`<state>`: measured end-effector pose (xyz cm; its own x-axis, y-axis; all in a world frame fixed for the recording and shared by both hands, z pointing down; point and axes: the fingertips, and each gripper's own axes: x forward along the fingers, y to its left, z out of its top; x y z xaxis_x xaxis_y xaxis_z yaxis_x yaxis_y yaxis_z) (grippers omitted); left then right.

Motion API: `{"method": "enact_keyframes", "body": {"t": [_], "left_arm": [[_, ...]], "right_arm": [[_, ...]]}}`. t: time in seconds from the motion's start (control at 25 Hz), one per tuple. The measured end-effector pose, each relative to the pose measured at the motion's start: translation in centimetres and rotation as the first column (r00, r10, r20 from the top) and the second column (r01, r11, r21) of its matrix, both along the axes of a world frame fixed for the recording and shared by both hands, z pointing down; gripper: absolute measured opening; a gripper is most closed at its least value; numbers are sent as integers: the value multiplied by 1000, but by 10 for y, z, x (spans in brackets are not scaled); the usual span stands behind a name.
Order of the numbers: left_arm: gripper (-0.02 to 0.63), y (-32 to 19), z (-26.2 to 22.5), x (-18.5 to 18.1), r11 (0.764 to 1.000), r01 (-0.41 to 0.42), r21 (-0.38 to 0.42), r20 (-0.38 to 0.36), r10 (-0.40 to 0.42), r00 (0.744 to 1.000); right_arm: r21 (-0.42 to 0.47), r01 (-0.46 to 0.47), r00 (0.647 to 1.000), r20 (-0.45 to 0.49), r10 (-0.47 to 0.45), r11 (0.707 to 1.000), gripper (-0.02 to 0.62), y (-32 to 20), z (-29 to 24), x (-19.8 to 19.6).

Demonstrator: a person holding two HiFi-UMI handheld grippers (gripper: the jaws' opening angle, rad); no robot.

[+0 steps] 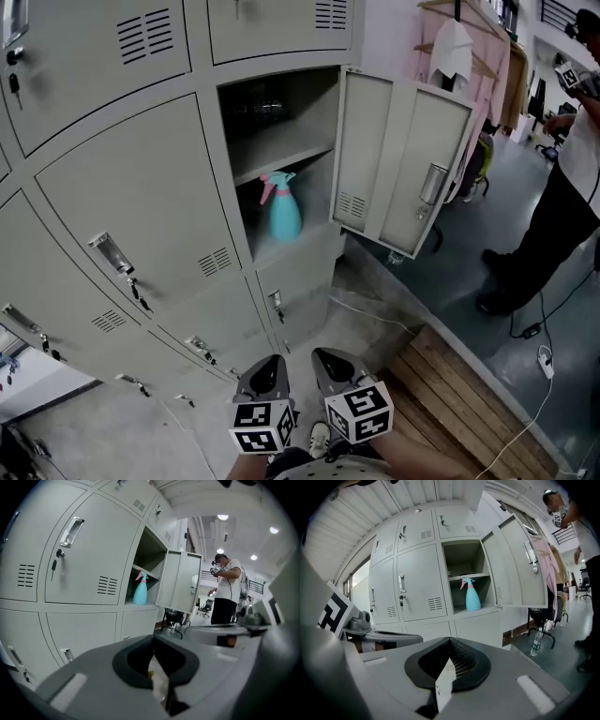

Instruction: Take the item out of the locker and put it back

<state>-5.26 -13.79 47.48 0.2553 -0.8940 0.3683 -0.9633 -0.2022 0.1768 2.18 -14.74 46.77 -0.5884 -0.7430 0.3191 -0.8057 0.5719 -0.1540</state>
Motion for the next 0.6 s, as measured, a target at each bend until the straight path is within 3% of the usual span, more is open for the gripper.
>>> {"method": "enact_keyframes", "body": {"t": [0.4,0.6], "left_arm": [[7,-50,9,-9,999,32,-38,8,-32,999],[8,-74,10,-19,998,35,-44,-5,-35,999]], "right_arm": [[-34,20,1000,8,-20,999,0,-58,11,-6],[8,17,1000,26,-17,1000,4,-113,3,-15]]}}
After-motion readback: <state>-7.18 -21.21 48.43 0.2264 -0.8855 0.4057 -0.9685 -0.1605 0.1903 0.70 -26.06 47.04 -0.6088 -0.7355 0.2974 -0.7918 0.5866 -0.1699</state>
